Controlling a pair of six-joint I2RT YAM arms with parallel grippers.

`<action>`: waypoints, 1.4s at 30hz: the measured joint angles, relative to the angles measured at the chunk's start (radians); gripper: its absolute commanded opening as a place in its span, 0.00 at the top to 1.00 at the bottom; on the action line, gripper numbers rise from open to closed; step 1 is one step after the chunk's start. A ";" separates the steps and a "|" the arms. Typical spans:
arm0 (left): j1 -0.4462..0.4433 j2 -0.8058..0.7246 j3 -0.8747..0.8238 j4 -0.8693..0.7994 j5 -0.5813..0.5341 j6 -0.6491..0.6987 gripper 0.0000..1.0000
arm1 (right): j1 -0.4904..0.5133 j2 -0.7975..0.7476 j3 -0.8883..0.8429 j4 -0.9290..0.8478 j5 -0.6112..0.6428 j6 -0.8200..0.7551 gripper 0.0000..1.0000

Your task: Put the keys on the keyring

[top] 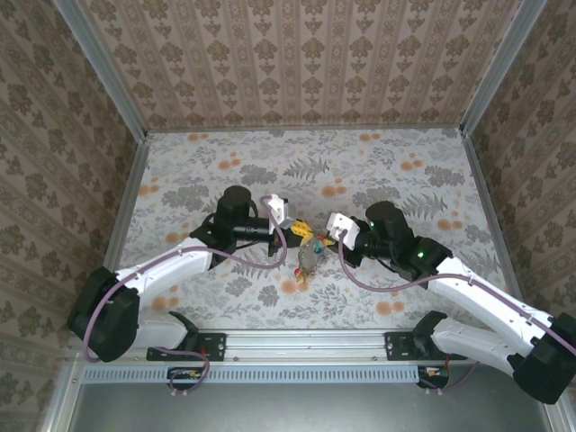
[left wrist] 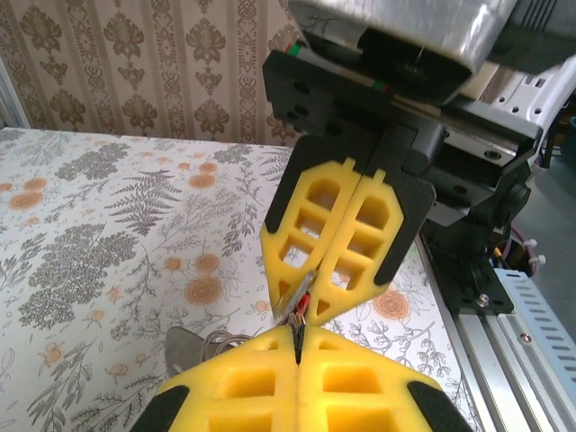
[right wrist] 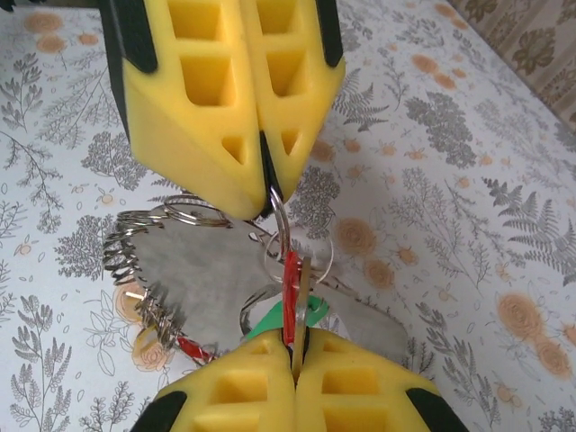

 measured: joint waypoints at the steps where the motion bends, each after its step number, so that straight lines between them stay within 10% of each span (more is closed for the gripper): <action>1: 0.000 0.000 0.000 0.006 0.000 -0.008 1.00 | 0.000 0.000 0.000 0.000 -0.004 -0.003 1.00; 32: -0.038 0.033 0.086 -0.165 -0.034 0.089 1.00 | -0.033 -0.002 0.113 -0.126 -0.028 -0.070 1.00; 42: -0.026 0.043 0.104 -0.170 -0.053 0.076 0.60 | -0.022 0.099 0.353 -0.418 0.142 -0.310 1.00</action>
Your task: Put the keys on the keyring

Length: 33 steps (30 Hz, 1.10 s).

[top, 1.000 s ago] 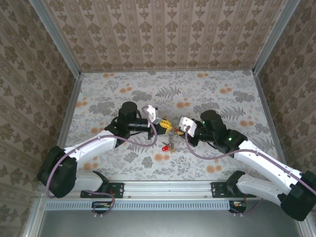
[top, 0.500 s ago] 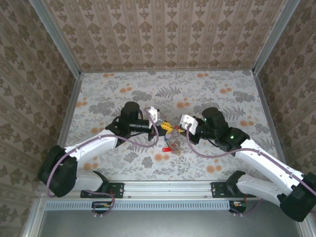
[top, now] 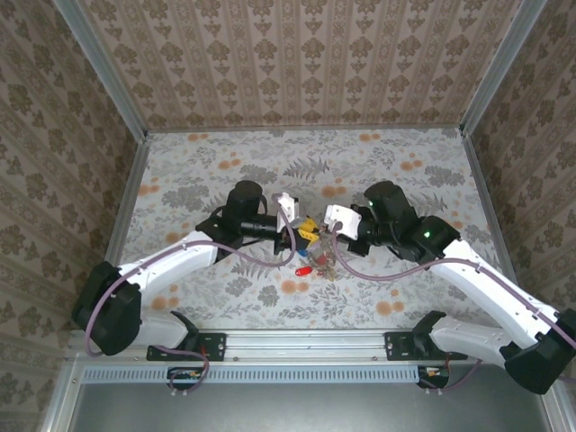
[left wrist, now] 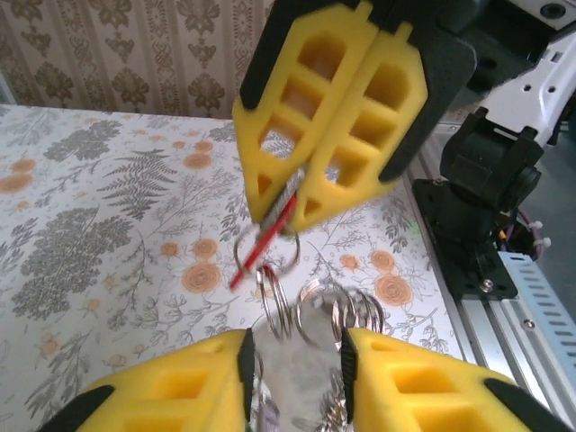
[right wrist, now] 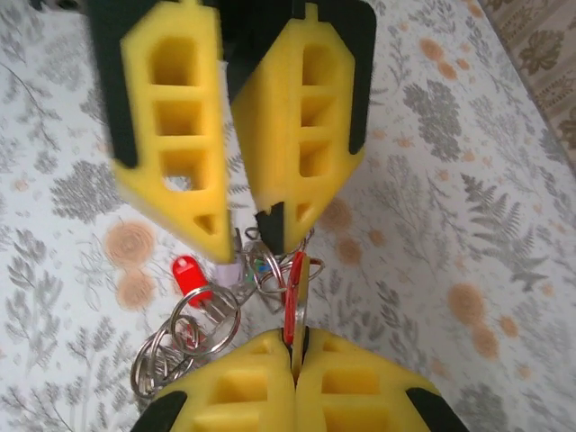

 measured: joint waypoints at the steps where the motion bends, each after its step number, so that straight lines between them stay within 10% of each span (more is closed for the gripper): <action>1: 0.010 -0.001 -0.001 0.002 -0.002 -0.007 0.58 | 0.004 0.006 0.020 -0.021 0.037 -0.039 1.00; 12: 0.153 -0.126 -0.063 0.013 -0.106 -0.084 0.47 | 0.069 0.057 0.140 0.029 0.438 -0.658 1.00; 20: 0.244 -0.241 -0.128 -0.021 -0.389 -0.197 0.00 | 0.069 0.151 0.289 0.125 0.491 -0.964 1.00; 33: 0.517 -0.257 -0.035 -0.379 -0.785 -0.431 0.00 | 0.166 0.458 0.519 0.093 0.274 -0.501 1.00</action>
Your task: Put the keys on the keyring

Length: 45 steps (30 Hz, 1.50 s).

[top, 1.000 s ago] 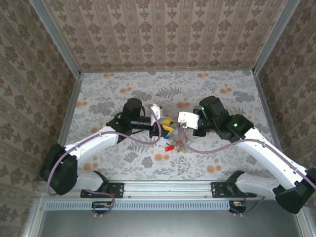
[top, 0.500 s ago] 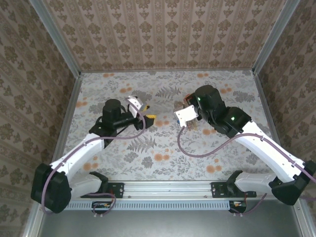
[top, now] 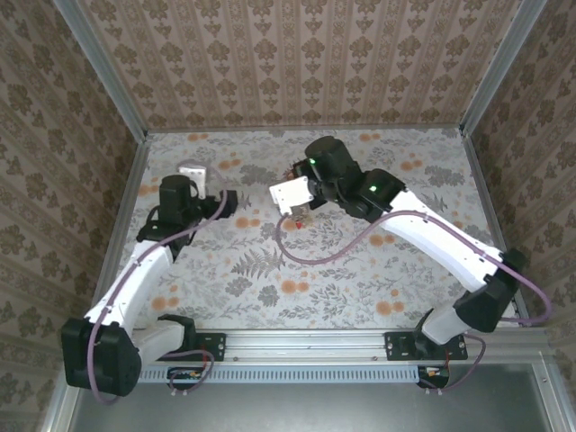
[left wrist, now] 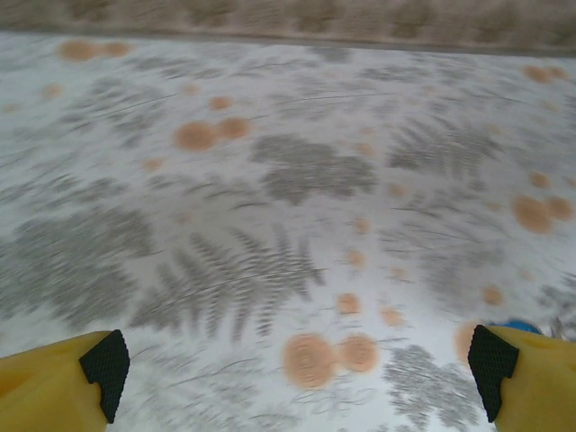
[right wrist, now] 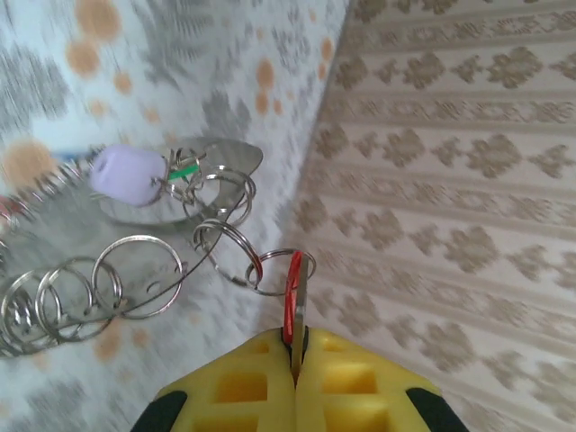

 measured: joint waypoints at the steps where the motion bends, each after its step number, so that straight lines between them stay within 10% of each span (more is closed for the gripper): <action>1: 0.030 -0.006 0.007 -0.024 -0.020 -0.015 0.00 | 0.005 0.025 0.016 0.001 -0.023 0.068 1.00; 14: 0.135 -0.035 0.000 -0.111 -0.056 -0.057 0.00 | -0.179 0.170 -0.095 0.112 -0.231 0.668 1.00; 31: 0.126 0.133 -0.027 -0.018 0.037 -0.108 0.00 | -0.474 0.303 -0.339 0.117 -0.043 0.620 1.00; 40: 0.069 0.186 -0.018 -0.034 -0.030 -0.105 0.00 | -0.521 0.317 -0.468 0.115 0.142 0.518 0.59; 45: 0.040 0.181 0.011 -0.065 -0.183 -0.068 0.00 | -0.526 0.204 -0.529 0.089 0.155 0.563 0.55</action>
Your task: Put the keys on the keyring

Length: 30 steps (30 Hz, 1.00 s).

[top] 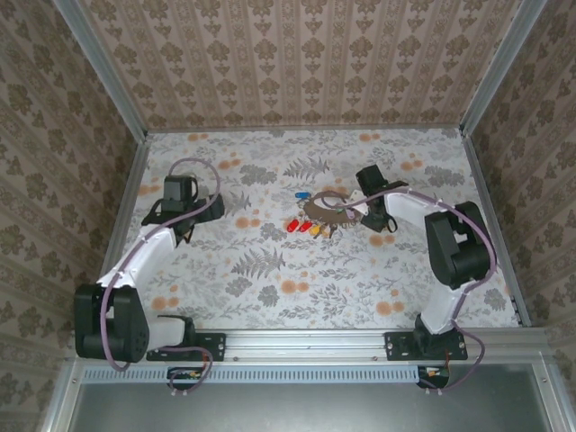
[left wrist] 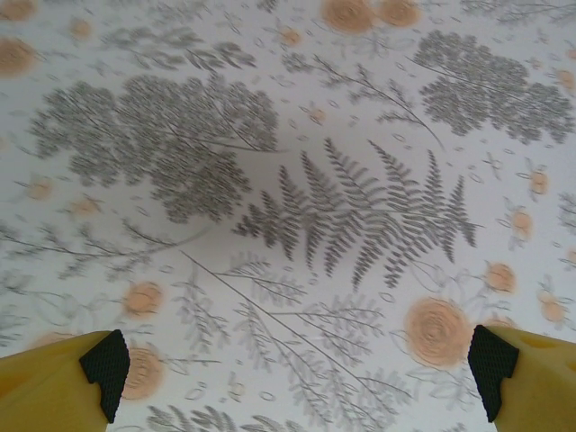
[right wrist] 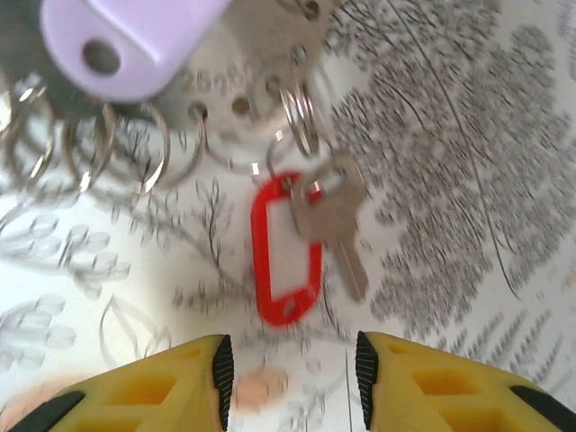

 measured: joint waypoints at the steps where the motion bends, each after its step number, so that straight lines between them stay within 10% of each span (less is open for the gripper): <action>1: -0.005 -0.007 0.000 -0.001 -0.019 0.014 0.00 | 0.000 -0.039 -0.008 -0.010 0.000 0.010 0.55; 5: -0.022 -0.081 0.000 -0.010 -0.072 0.096 0.00 | -0.002 -0.271 -0.025 -0.025 -0.031 0.064 0.45; 7: -0.031 -0.146 0.000 -0.006 -0.082 0.135 0.00 | -0.003 -0.426 -0.031 -0.006 -0.071 0.109 0.01; 17: -0.038 -0.443 -0.286 0.306 -0.032 0.372 0.00 | -0.006 -1.054 -0.472 0.553 -0.187 0.553 0.00; 30: 0.087 0.048 -0.504 0.847 0.092 0.399 0.00 | -0.278 -0.566 -0.892 1.172 -0.190 0.749 0.00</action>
